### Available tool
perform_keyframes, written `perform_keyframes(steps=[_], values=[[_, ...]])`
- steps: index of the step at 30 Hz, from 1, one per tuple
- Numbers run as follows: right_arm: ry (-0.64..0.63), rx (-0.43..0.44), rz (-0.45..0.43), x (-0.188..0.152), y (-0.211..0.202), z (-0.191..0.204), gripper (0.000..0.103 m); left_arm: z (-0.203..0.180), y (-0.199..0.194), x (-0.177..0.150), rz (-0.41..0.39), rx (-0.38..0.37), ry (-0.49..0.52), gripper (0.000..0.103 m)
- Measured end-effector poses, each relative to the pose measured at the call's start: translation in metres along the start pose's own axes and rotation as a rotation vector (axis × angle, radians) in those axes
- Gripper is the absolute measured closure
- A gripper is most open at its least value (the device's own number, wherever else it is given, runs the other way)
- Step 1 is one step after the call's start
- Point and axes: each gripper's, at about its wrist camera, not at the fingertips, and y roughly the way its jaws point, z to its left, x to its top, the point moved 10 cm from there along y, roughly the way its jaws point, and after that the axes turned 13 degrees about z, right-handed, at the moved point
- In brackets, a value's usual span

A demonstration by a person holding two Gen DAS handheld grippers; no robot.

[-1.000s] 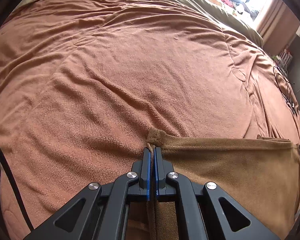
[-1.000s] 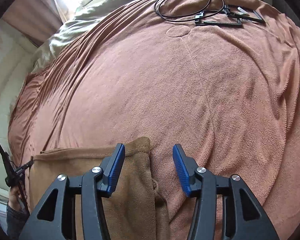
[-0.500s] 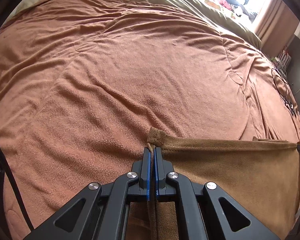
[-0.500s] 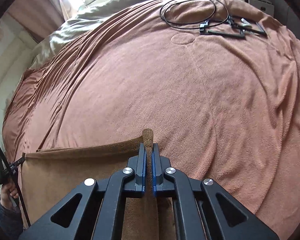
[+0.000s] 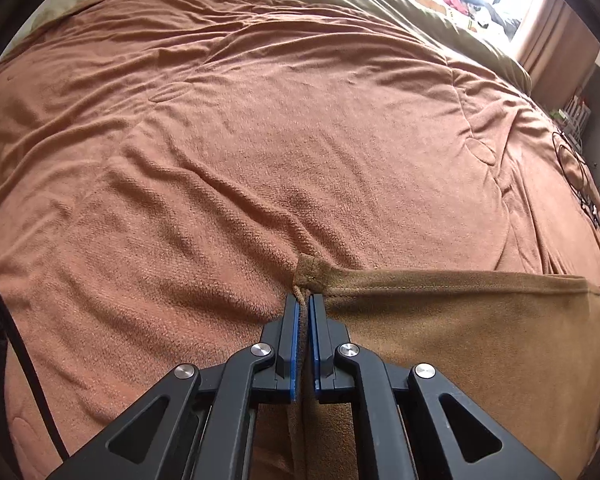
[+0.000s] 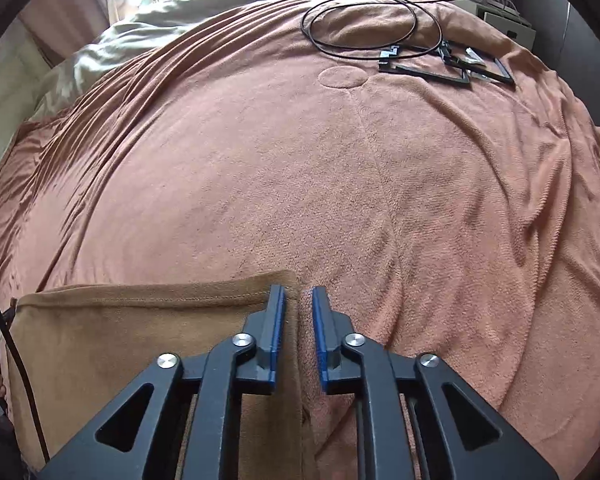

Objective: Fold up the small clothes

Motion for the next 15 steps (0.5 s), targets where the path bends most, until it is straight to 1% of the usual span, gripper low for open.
perform_keyframes(steps=[1, 2, 3, 6, 9, 10, 11, 12, 13, 14, 15], values=[[-0.005, -0.005, -0.018, 0.0, -0.008, 0.0, 0.05, 0.0, -0.006, -0.001, -0.01, -0.006, -0.001, 0.096], [-0.012, -0.013, -0.039, -0.003, -0.018, 0.0, 0.046, 0.0, -0.01, -0.002, -0.016, -0.005, -0.002, 0.091], [-0.024, -0.017, -0.055, -0.005, -0.026, 0.002, 0.046, 0.0, -0.015, -0.003, -0.024, -0.002, -0.002, 0.088], [-0.079, -0.009, -0.082, -0.019, -0.045, 0.015, 0.046, -0.002, -0.03, -0.008, -0.039, -0.016, -0.002, 0.087], [-0.14, -0.015, -0.077, -0.036, -0.05, 0.027, 0.046, -0.01, -0.043, -0.018, -0.051, -0.04, 0.021, 0.087], [-0.162, -0.012, -0.066, -0.042, -0.049, 0.033, 0.051, -0.014, -0.046, -0.022, -0.051, -0.044, 0.033, 0.087], [-0.182, -0.008, -0.051, -0.047, -0.045, 0.037, 0.059, -0.017, -0.048, -0.026, -0.047, -0.05, 0.045, 0.087], [-0.2, -0.006, -0.035, -0.052, -0.042, 0.039, 0.063, -0.02, -0.049, -0.03, -0.042, -0.056, 0.055, 0.087], [-0.219, -0.006, -0.021, -0.058, -0.038, 0.044, 0.07, -0.023, -0.049, -0.035, -0.033, -0.061, 0.064, 0.087], [-0.236, -0.009, -0.009, -0.061, -0.035, 0.046, 0.075, -0.026, -0.047, -0.039, -0.022, -0.064, 0.073, 0.087], [-0.251, -0.015, 0.002, -0.064, -0.032, 0.046, 0.076, -0.029, -0.044, -0.044, -0.011, -0.066, 0.082, 0.087]])
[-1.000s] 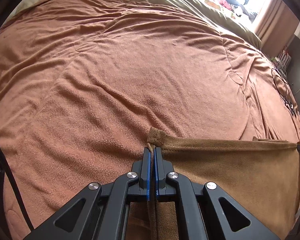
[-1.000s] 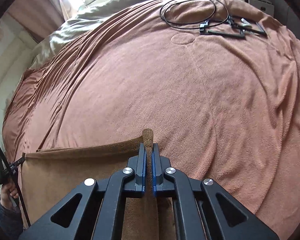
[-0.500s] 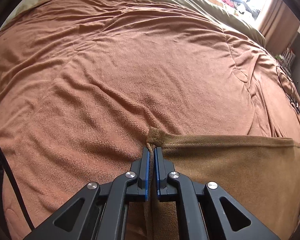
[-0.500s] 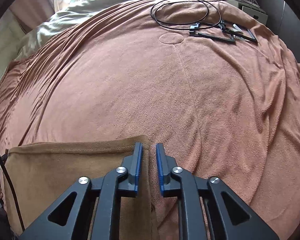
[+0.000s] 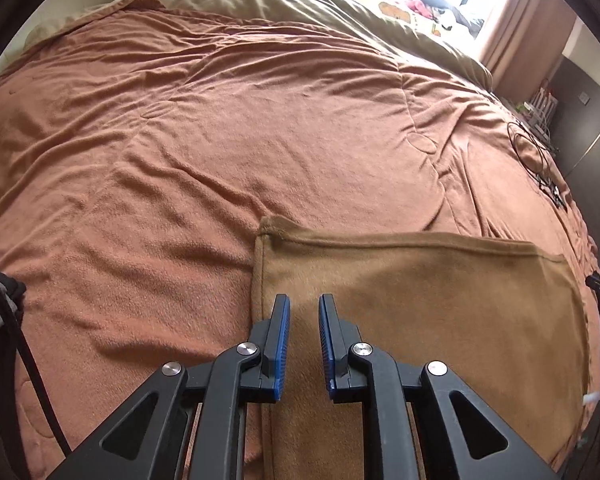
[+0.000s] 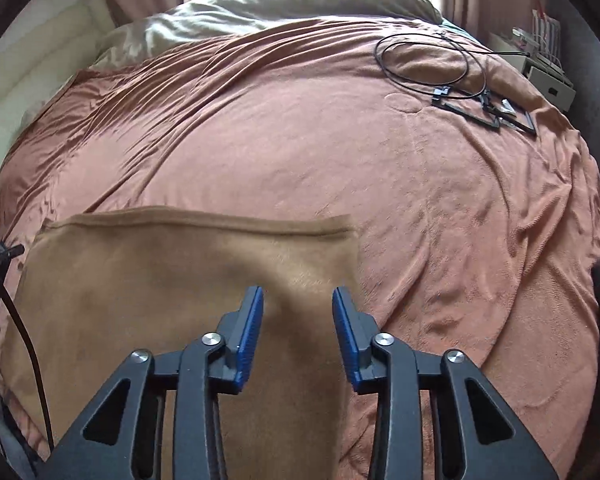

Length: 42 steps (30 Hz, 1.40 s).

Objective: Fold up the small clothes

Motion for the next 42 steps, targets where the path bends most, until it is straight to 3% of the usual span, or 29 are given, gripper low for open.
perform_keyframes(steps=[6, 8, 11, 19, 21, 26, 37, 40, 42], values=[[-0.018, -0.071, 0.074, -0.009, 0.029, -0.01, 0.085, -0.007, 0.028, -0.017, 0.069, 0.042, 0.048, 0.087], [0.009, -0.056, 0.07, -0.006, 0.036, -0.015, 0.094, -0.002, 0.04, -0.02, 0.096, 0.061, 0.036, 0.088], [0.055, -0.036, 0.057, 0.003, 0.039, -0.021, 0.1, 0.002, 0.044, -0.018, 0.081, 0.055, 0.014, 0.089], [0.091, -0.083, 0.062, 0.025, 0.051, -0.02, 0.1, 0.011, 0.044, 0.001, 0.059, 0.113, -0.041, 0.09], [0.097, -0.09, 0.066, 0.027, 0.048, -0.019, 0.1, 0.014, 0.044, 0.001, 0.07, 0.09, -0.072, 0.09], [0.053, -0.041, 0.06, 0.017, 0.025, -0.005, 0.095, 0.01, 0.026, -0.006, 0.053, 0.114, -0.049, 0.09], [0.006, 0.012, 0.119, -0.04, 0.01, 0.015, 0.094, -0.017, 0.003, -0.048, 0.057, 0.036, -0.009, 0.089], [0.005, 0.021, 0.125, -0.06, 0.005, 0.014, 0.083, -0.027, 0.002, -0.064, 0.065, 0.03, 0.012, 0.085], [0.011, 0.035, 0.118, -0.072, 0.002, 0.019, 0.07, -0.033, 0.001, -0.075, 0.066, 0.035, 0.028, 0.067]])
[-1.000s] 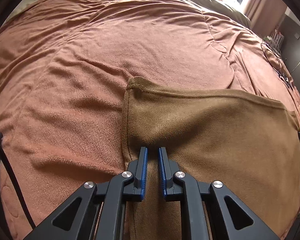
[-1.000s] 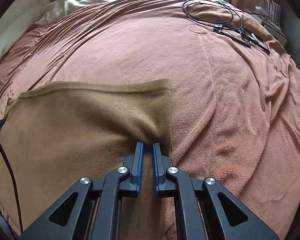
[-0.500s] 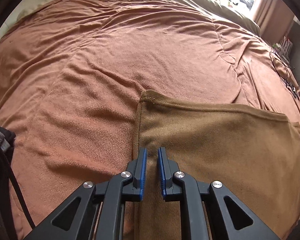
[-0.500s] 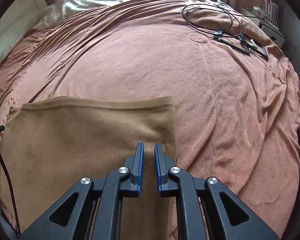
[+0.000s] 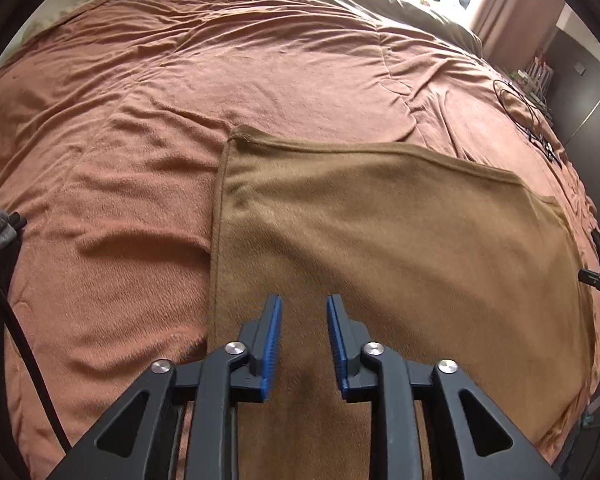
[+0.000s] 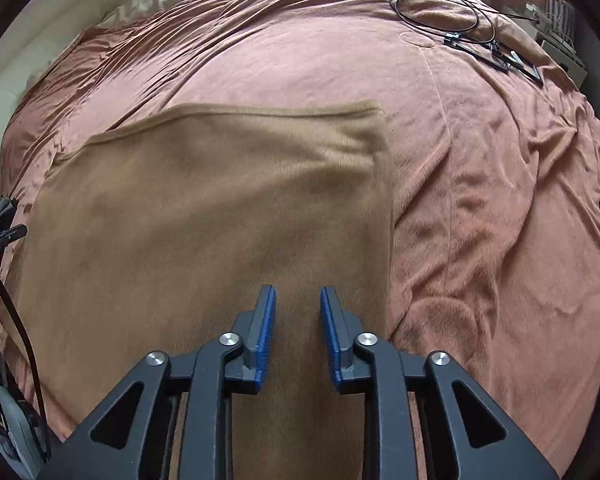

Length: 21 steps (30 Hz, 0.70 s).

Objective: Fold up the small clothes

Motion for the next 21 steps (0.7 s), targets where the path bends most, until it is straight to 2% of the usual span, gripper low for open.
perform_keyframes(steps=[1, 3, 6, 7, 10, 13, 16, 18, 21], values=[[0.007, 0.008, -0.006, -0.006, -0.001, 0.002, 0.064, -0.003, -0.001, -0.005, -0.003, 0.002, 0.007, 0.063], [0.014, 0.012, -0.017, -0.019, -0.003, 0.008, 0.063, -0.011, -0.003, -0.016, -0.016, 0.001, 0.017, 0.054], [0.014, 0.023, -0.031, -0.04, -0.007, 0.022, 0.059, -0.024, -0.004, -0.034, -0.017, 0.004, 0.04, 0.053], [0.012, 0.026, -0.03, -0.046, -0.007, 0.026, 0.053, -0.028, -0.004, -0.04, -0.019, 0.007, 0.048, 0.052], [-0.012, 0.007, -0.033, -0.063, -0.01, 0.04, 0.035, -0.042, -0.005, -0.057, -0.017, 0.01, 0.073, 0.042], [-0.006, 0.013, -0.041, -0.074, -0.015, 0.05, 0.026, -0.054, -0.008, -0.074, -0.021, 0.019, 0.098, 0.035], [-0.001, 0.008, -0.055, -0.084, -0.019, 0.061, 0.024, -0.062, -0.008, -0.088, -0.022, 0.014, 0.091, 0.025], [0.008, -0.026, -0.088, -0.089, -0.023, 0.068, 0.024, -0.066, -0.006, -0.097, -0.025, 0.023, 0.08, 0.019], [0.028, -0.059, -0.106, -0.102, -0.021, 0.083, 0.024, -0.072, -0.001, -0.111, -0.025, 0.057, 0.068, 0.017]])
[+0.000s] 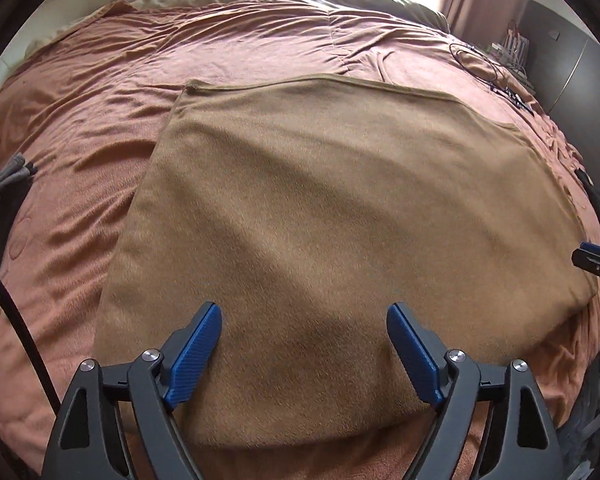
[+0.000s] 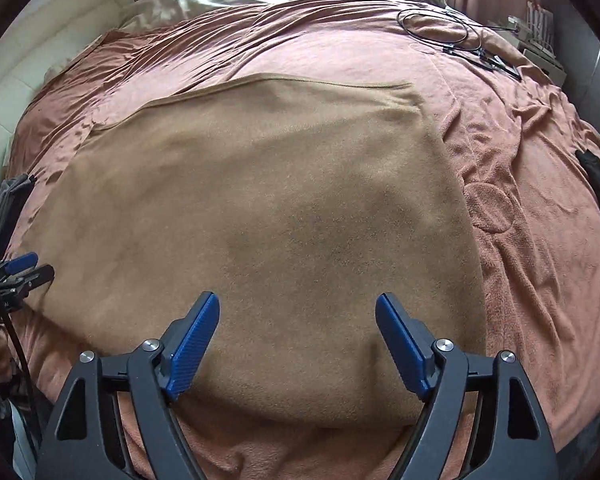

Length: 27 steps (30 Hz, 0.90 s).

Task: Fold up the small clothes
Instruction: 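Lift both tools back from the folded shirt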

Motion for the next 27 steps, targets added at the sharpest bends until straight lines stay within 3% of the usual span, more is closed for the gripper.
perform_keyframes(steps=[6, 13, 17, 21, 22, 25, 27], values=[[0.007, -0.06, 0.028, -0.025, 0.021, 0.018, 0.024, 0.001, 0.01, -0.024, -0.001, 0.072, -0.04, 0.013], [-0.023, -0.116, 0.027, -0.045, 0.02, 0.028, 0.024, 0.018, 0.007, -0.043, -0.017, 0.092, -0.065, 0.01], [0.014, -0.065, 0.025, -0.043, 0.005, 0.028, 0.024, 0.03, -0.001, -0.049, -0.012, 0.074, -0.102, 0.01], [0.0, -0.013, -0.023, -0.039, -0.016, 0.04, 0.024, 0.047, -0.023, -0.047, -0.062, 0.019, -0.165, 0.014], [-0.007, -0.009, -0.029, -0.038, -0.018, 0.043, 0.024, 0.053, -0.029, -0.045, -0.079, 0.016, -0.182, 0.016], [-0.016, 0.019, -0.041, -0.037, -0.02, 0.054, 0.024, 0.069, -0.041, -0.042, -0.102, -0.032, -0.235, 0.037], [-0.018, 0.034, -0.041, -0.036, -0.019, 0.061, 0.03, 0.077, -0.047, -0.041, -0.113, -0.075, -0.269, 0.06]])
